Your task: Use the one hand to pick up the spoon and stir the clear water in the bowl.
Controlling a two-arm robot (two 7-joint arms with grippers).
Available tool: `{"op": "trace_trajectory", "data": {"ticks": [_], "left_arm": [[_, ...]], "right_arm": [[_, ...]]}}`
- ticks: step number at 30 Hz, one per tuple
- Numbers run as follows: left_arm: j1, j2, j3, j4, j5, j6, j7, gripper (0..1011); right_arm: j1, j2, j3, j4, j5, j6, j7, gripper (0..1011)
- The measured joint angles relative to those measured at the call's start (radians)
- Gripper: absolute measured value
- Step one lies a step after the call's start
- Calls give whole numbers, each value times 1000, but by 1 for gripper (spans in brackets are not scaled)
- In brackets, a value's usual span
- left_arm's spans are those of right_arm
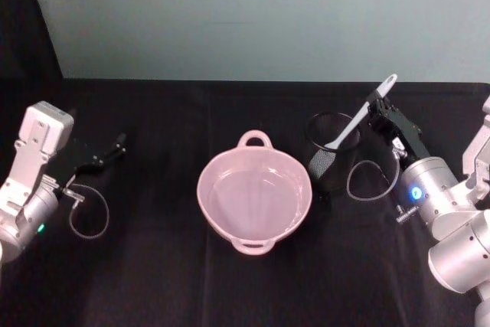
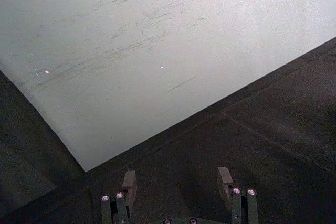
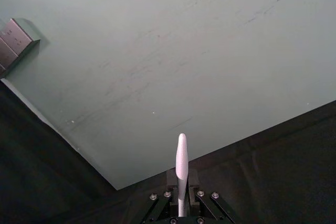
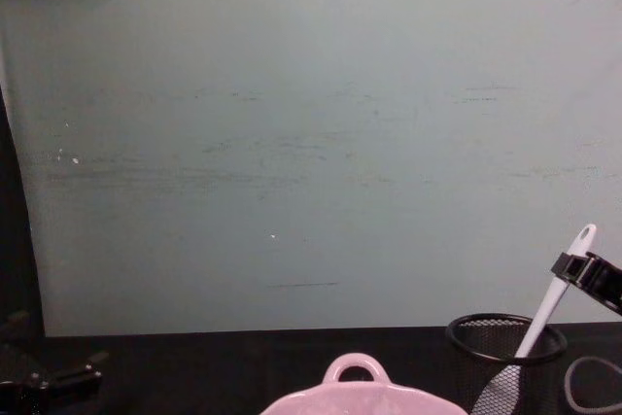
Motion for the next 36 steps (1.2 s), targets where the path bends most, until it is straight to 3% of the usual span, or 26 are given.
{"op": "trace_trajectory", "data": {"ticks": [8, 12, 14, 19, 25, 26, 32, 36], "left_arm": [[0, 0, 0, 0, 0, 0, 0, 1011], [0, 0, 0, 0, 0, 0, 0, 1011], [0, 0, 0, 0, 0, 0, 0, 1011], [0, 0, 0, 0, 0, 0, 0, 1011], [0, 0, 0, 0, 0, 0, 0, 1011], [0, 0, 0, 0, 0, 0, 0, 1011], [0, 0, 0, 0, 0, 0, 0, 1011], [0, 0, 0, 0, 0, 0, 0, 1011]], "right_arm": [[1, 0, 0, 0, 2, 0, 0, 153], [1, 0, 0, 0, 3, 0, 0, 307], [1, 0, 0, 0, 4, 0, 0, 327], [1, 0, 0, 1, 5, 0, 0, 528], [2, 0, 0, 1, 6, 0, 0, 683], [2, 0, 0, 1, 6, 0, 0, 750], [2, 0, 0, 1, 6, 0, 0, 895], [-10, 10, -3, -20, -32, -16, 4, 1000]]}}
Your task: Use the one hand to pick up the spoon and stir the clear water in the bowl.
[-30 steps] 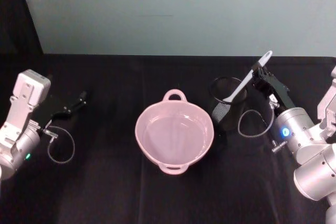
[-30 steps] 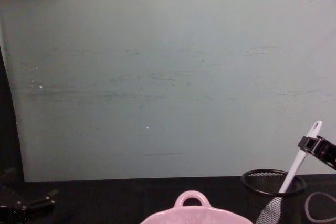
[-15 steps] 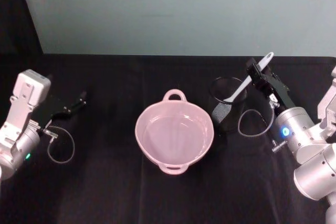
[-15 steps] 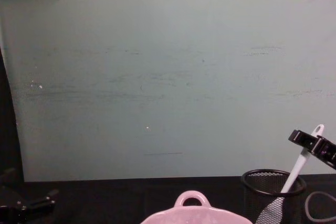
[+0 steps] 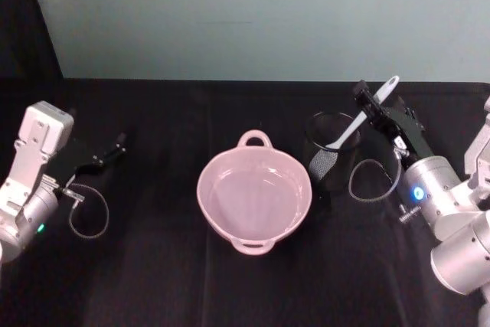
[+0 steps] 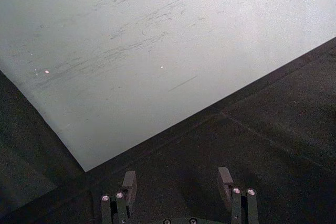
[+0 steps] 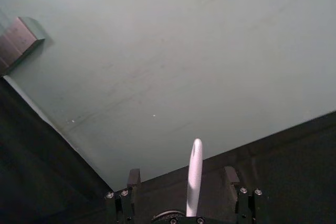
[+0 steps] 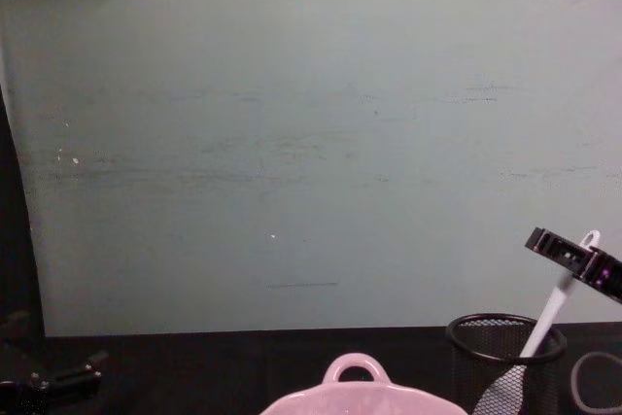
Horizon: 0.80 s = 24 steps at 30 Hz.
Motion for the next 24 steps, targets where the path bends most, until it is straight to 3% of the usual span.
{"op": "trace_trajectory", "data": {"ticks": [9, 16, 24], "left_arm": [[0, 0, 0, 0, 0, 0, 0, 1011], [0, 0, 0, 0, 0, 0, 0, 1011], [0, 0, 0, 0, 0, 0, 0, 1011]], "right_arm": [[-71, 31, 15, -116, -38, 4, 12, 1002], [-164, 83, 30, -226, -112, -16, 26, 1002], [-237, 126, 71, -279, -192, -67, 36, 1002]]}}
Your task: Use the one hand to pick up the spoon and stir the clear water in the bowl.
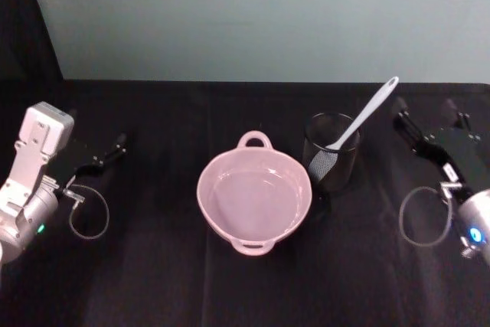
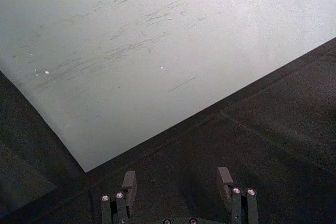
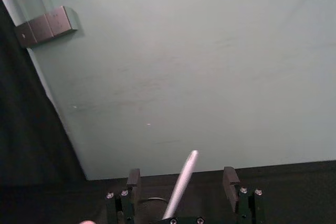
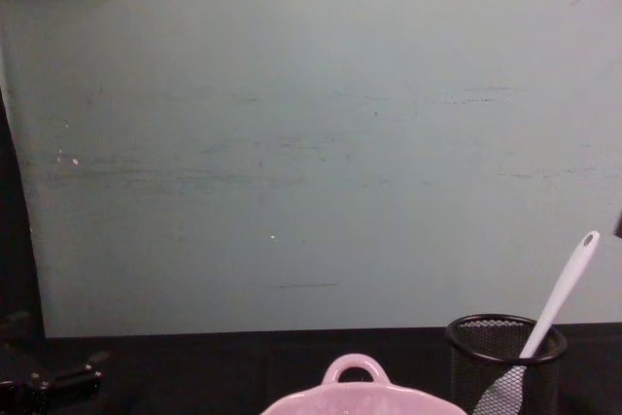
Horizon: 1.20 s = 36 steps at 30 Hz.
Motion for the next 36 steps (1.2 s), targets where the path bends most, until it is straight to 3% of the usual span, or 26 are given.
{"op": "trace_trajectory", "data": {"ticks": [4, 14, 26, 32, 36], "left_arm": [[0, 0, 0, 0, 0, 0, 0, 1011], [0, 0, 0, 0, 0, 0, 0, 1011], [0, 0, 0, 0, 0, 0, 0, 1011], [0, 0, 0, 0, 0, 0, 0, 1011], [0, 0, 0, 0, 0, 0, 0, 1011]], "right_arm": [[-23, 15, 27, 10, -53, -43, 0, 1002], [-22, 18, 46, 107, -154, -147, 10, 1003], [12, -15, 62, 199, -173, -166, 34, 1003], [32, -44, 79, 229, -152, -131, 38, 1003], [30, -42, 78, 228, -153, -133, 38, 1002]]}}
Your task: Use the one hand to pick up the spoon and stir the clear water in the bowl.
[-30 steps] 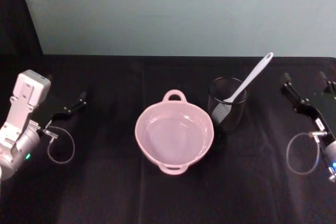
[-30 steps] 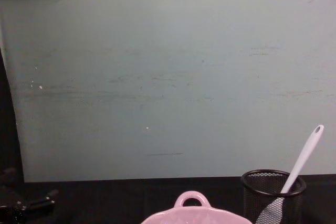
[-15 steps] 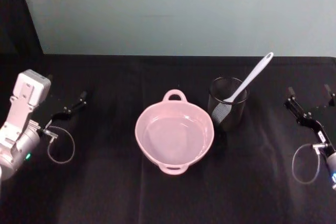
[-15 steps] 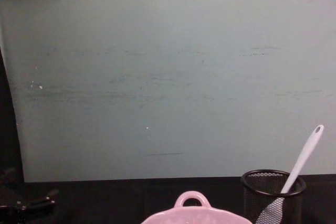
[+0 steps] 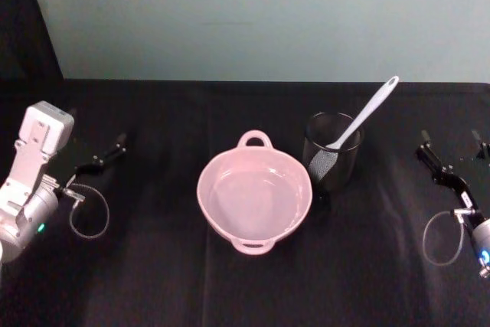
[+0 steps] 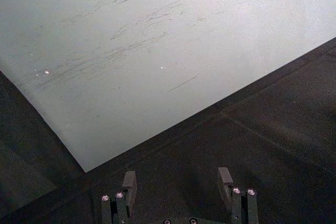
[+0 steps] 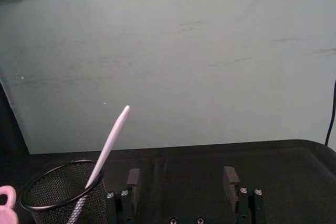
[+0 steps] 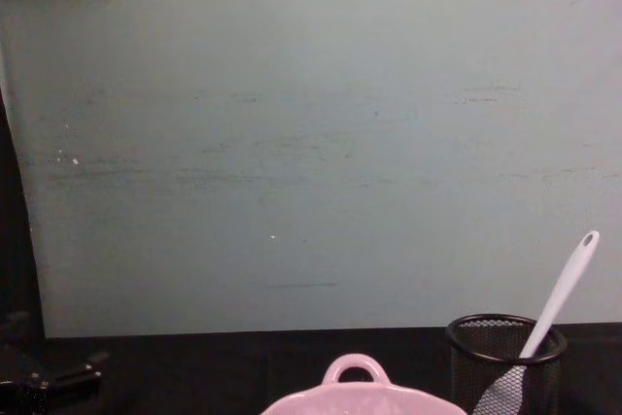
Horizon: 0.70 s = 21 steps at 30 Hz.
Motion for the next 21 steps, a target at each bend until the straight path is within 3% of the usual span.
{"op": "trace_trajectory", "data": {"ticks": [21], "left_arm": [[0, 0, 0, 0, 0, 0, 0, 1011]], "right_arm": [[-4, 6, -5, -6, -8, -9, -1, 1003]]}}
